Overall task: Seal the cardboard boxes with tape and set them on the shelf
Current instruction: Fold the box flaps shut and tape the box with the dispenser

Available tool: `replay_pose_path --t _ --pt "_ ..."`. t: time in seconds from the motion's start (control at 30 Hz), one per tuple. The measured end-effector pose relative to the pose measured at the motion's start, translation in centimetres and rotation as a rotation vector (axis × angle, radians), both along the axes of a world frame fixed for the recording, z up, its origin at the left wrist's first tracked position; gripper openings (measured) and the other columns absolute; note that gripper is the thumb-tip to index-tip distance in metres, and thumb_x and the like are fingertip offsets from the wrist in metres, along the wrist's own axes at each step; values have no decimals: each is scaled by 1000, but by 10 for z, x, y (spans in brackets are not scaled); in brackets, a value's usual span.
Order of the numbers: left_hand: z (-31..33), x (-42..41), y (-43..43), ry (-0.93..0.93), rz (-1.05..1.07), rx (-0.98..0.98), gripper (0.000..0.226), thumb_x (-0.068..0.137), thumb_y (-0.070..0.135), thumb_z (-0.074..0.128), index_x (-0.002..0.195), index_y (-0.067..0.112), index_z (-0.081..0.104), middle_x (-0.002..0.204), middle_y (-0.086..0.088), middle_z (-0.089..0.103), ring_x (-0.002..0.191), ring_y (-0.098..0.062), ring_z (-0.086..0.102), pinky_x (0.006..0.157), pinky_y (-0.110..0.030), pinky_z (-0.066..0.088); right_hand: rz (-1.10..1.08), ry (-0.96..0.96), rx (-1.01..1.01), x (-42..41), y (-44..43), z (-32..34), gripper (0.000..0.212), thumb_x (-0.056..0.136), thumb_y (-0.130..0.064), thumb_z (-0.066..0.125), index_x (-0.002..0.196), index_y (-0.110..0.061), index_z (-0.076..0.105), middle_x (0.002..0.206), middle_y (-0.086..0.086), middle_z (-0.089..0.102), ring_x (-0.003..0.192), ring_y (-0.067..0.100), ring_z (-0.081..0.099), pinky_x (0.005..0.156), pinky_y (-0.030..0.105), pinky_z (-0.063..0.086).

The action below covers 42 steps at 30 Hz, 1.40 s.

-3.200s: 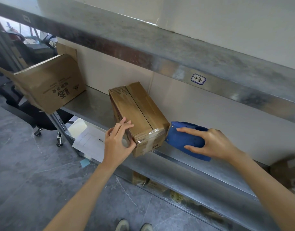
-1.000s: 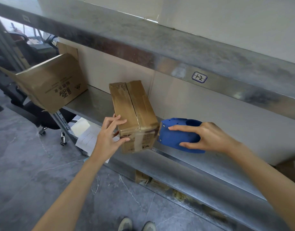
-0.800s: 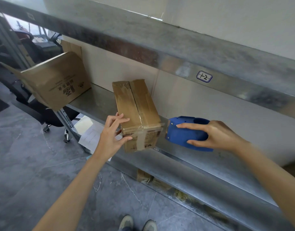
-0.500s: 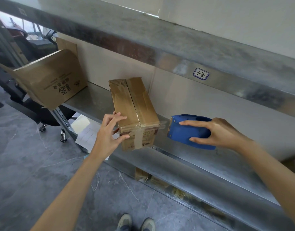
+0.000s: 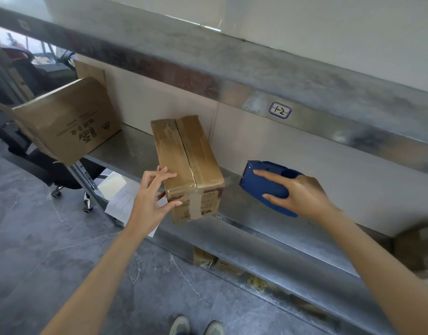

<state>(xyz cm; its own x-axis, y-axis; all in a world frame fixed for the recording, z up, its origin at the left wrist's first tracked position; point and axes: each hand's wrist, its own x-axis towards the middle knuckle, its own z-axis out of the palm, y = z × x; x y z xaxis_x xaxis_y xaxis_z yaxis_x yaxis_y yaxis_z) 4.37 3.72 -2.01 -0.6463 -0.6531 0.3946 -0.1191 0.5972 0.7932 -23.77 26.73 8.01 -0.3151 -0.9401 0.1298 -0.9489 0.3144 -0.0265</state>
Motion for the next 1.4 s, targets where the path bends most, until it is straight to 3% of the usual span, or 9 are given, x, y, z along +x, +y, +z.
replay_pose_path --t 0.3,0.6,0.73,0.83,0.9,0.97,1.03,1.13,1.4 --pt "1 4 4 -16 10 -16 62 73 25 84 129 27 56 129 25 35 142 -5 35 97 -35 55 43 18 -144 30 -40 -17 68 80 -39 77 142 -41 48 40 0 43 30 18 36 30 23 35" --pt "4 -4 6 -14 20 3 63 76 17 84 132 25 56 132 18 37 142 -5 33 98 -37 55 170 168 -223 38 -65 -34 78 76 -27 81 143 -29 42 43 5 48 30 21 43 36 20 27" --pt "3 -5 5 -26 20 6 63 76 17 85 132 24 56 131 19 37 143 -6 33 97 -41 55 139 169 -235 34 -81 -49 72 75 -30 84 140 -25 55 47 7 53 31 22 45 39 17 21" --pt "7 -4 6 -38 14 24 63 75 16 85 131 23 57 132 20 35 144 -9 33 100 -42 53 57 21 -157 29 -92 -63 74 86 -36 73 150 -36 35 72 13 68 49 26 59 40 25 37" --pt "10 -5 6 -42 10 31 64 74 14 86 132 22 57 132 20 35 143 -13 34 101 -45 52 1 -175 -107 21 -90 -75 73 94 -39 63 153 -44 22 114 12 68 83 31 67 60 38 54" --pt "11 -5 7 -48 12 22 65 74 15 86 132 21 57 132 20 35 143 -14 35 102 -46 51 -86 -315 -66 13 -84 -84 71 96 -43 58 153 -49 15 135 9 59 105 33 63 80 43 55" --pt "10 -5 7 -55 16 13 65 75 16 86 132 22 57 132 21 34 143 -14 35 103 -47 51 -184 -357 -3 7 -80 -92 71 97 -47 54 152 -50 10 136 9 59 107 33 62 85 42 54" --pt "10 -5 7 -62 9 32 64 75 14 85 132 23 56 132 23 32 144 -14 33 103 -48 51 -296 -377 48 4 -76 -104 71 99 -48 49 154 -46 4 121 17 65 95 35 64 74 32 49" --pt "10 -5 8 -64 18 47 64 75 13 85 132 21 56 131 22 33 144 -10 31 104 -45 51 -366 -523 75 -3 -63 -129 75 98 -42 54 155 -37 7 120 20 65 89 34 65 69 34 49"
